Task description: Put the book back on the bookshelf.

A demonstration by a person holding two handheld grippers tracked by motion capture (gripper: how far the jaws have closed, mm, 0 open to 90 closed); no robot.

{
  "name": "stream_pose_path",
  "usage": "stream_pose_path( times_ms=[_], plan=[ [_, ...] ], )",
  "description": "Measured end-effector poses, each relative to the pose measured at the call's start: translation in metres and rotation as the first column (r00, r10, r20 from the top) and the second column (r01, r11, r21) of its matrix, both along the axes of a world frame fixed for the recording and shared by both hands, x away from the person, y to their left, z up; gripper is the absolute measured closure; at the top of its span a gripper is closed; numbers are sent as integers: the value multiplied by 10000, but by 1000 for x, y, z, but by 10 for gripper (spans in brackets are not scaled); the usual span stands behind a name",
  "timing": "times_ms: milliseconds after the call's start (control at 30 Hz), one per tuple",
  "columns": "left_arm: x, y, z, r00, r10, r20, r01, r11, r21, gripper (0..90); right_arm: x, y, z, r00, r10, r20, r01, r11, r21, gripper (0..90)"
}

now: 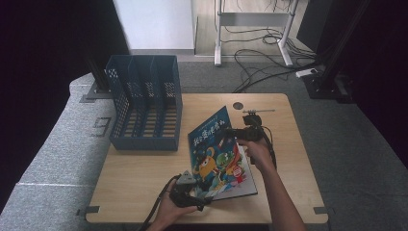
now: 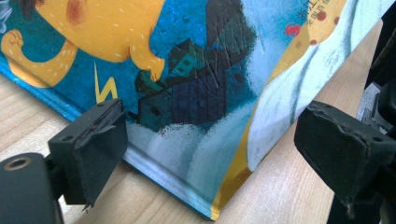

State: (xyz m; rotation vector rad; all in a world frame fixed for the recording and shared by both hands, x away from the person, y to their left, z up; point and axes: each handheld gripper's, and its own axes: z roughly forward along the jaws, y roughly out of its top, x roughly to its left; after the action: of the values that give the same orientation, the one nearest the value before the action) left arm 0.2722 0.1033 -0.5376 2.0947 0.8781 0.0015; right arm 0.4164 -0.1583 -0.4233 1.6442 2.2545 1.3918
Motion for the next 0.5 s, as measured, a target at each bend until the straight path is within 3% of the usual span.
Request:
stream_pose_path(
  times_ms=[233, 500],
  plan=[
    [2, 1, -1, 9999, 130, 22, -130, 9999, 18, 98, 7, -1, -1, 9994, 326, -122, -328, 9992, -226, 730],
    [3, 2, -1, 10000, 18, 8, -18, 10000, 70, 102, 12, 2, -4, 9971, 750, -98, -750, 9971, -89, 675]
  ],
)
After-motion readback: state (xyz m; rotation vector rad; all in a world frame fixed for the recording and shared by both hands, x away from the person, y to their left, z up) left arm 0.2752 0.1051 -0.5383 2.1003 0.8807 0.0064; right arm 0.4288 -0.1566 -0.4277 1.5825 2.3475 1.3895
